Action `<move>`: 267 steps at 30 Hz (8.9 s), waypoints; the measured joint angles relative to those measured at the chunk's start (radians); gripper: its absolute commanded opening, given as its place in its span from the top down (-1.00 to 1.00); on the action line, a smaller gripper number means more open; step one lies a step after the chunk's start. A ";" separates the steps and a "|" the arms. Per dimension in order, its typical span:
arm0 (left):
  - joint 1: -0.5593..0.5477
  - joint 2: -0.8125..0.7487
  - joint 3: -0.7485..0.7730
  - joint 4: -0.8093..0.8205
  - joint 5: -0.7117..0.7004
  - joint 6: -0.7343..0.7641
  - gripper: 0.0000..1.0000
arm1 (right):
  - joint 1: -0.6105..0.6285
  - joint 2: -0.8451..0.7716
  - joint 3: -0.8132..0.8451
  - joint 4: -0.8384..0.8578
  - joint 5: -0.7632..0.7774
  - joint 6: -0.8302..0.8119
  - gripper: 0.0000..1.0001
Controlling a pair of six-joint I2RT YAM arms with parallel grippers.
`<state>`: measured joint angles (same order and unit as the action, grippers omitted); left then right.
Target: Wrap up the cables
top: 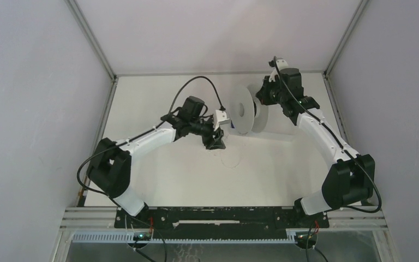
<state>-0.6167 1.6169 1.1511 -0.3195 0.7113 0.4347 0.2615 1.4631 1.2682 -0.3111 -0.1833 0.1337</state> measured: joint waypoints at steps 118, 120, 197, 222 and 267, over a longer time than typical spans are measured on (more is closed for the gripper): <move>0.173 0.231 0.805 -0.749 -0.106 0.157 0.82 | 0.215 -0.082 -0.071 0.090 -0.266 -0.232 1.00; 0.179 0.231 0.769 -0.732 -0.106 0.172 0.74 | 0.200 -0.084 -0.071 0.082 -0.291 -0.230 1.00; 0.065 0.043 -0.245 0.571 0.087 -0.166 -0.14 | -0.060 -0.103 0.269 -0.150 -0.216 0.101 1.00; -0.105 0.272 0.060 0.120 -0.246 0.070 0.36 | -0.103 -0.103 0.311 -0.209 -0.207 0.096 1.00; -0.104 -0.010 0.185 -0.769 0.103 0.560 0.99 | -0.023 0.029 0.314 -0.203 0.068 0.037 1.00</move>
<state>-0.7204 1.6070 1.3357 -1.0882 0.8143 0.9943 0.2386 1.4921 1.5818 -0.5137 -0.1154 0.1707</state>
